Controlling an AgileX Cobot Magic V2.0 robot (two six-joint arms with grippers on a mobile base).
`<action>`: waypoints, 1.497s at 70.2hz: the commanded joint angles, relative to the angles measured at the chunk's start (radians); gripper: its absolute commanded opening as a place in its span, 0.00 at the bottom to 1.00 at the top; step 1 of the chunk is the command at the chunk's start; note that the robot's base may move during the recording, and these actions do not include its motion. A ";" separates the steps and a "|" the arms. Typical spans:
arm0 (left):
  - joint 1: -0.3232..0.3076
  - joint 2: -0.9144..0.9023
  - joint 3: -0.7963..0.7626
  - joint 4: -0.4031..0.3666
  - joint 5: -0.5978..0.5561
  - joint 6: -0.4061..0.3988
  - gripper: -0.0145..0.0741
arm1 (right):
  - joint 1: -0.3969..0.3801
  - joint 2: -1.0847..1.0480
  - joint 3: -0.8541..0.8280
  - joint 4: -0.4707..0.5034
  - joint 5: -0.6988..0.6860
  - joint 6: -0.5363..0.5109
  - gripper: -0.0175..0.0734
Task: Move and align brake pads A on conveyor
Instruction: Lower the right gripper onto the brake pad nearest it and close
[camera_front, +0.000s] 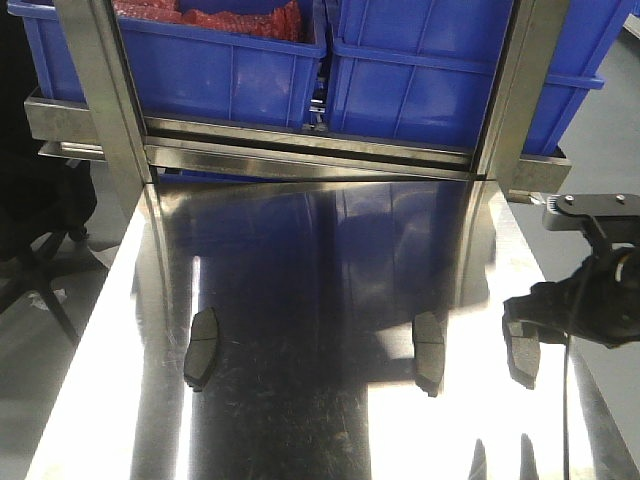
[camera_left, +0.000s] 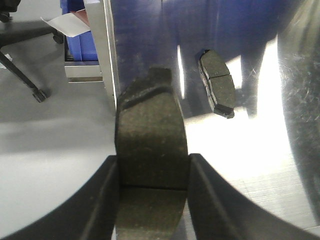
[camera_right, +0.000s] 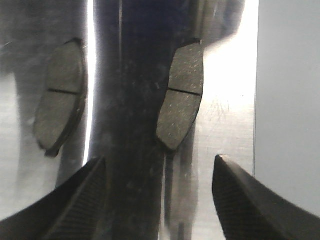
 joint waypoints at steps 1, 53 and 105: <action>-0.004 -0.005 -0.028 -0.008 -0.072 -0.009 0.16 | 0.000 0.059 -0.073 -0.031 -0.040 0.036 0.69; -0.004 -0.005 -0.028 -0.008 -0.072 -0.009 0.16 | -0.048 0.407 -0.222 -0.060 -0.026 0.034 0.74; -0.004 -0.005 -0.028 -0.008 -0.072 -0.009 0.16 | -0.048 0.465 -0.280 -0.055 0.013 0.036 0.73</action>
